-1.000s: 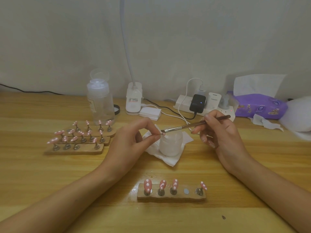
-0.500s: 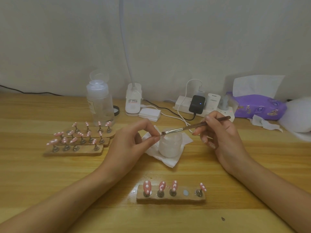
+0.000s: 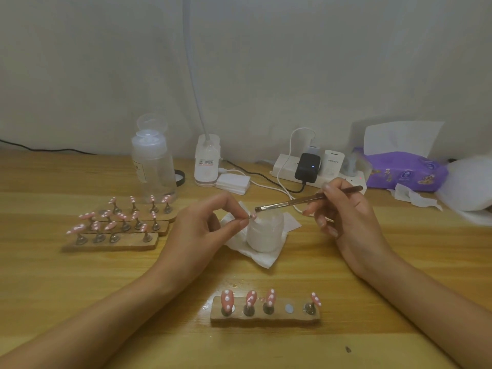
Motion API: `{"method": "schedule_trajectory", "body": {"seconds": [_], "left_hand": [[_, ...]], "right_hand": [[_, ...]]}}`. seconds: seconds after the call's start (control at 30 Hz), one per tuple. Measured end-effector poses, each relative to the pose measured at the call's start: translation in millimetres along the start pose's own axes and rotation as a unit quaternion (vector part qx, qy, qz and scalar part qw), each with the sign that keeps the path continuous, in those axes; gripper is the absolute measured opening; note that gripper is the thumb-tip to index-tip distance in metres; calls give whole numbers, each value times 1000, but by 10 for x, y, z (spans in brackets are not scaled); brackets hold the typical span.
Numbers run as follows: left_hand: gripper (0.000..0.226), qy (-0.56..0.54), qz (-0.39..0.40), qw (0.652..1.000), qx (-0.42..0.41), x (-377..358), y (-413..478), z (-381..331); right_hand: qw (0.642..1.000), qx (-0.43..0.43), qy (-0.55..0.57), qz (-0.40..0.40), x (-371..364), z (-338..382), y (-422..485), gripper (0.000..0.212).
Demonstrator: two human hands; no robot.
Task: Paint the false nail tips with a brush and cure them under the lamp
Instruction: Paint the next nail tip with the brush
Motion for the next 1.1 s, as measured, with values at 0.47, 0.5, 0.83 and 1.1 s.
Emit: {"method": "schedule_trajectory", "body": {"seconds": [0.47,0.5,0.83,1.1], "left_hand": [[9,26,-6,1000,-8,8,-2,-44],[10,26,-5,1000,-9,7,-1,-44],[13,18,-8,1000,-14,12,0,-30],[15,15,-9,1000,-18,15,3,-28]], "right_hand": [[1000,-4,-10,-18,24,-6,5,17],[1000,1,-6,-13,11,7,-1,18],[1000,9,-9,13,-36,17,-8,20],[1000,21,-15,11,-36,42,-22,21]]}}
Point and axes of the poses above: each hand's wrist, its own y-axis towards the middle knuckle, its own x-axis out of the back of the hand, z = x × y, the point moved 6 cm from there along y, towards the middle knuckle
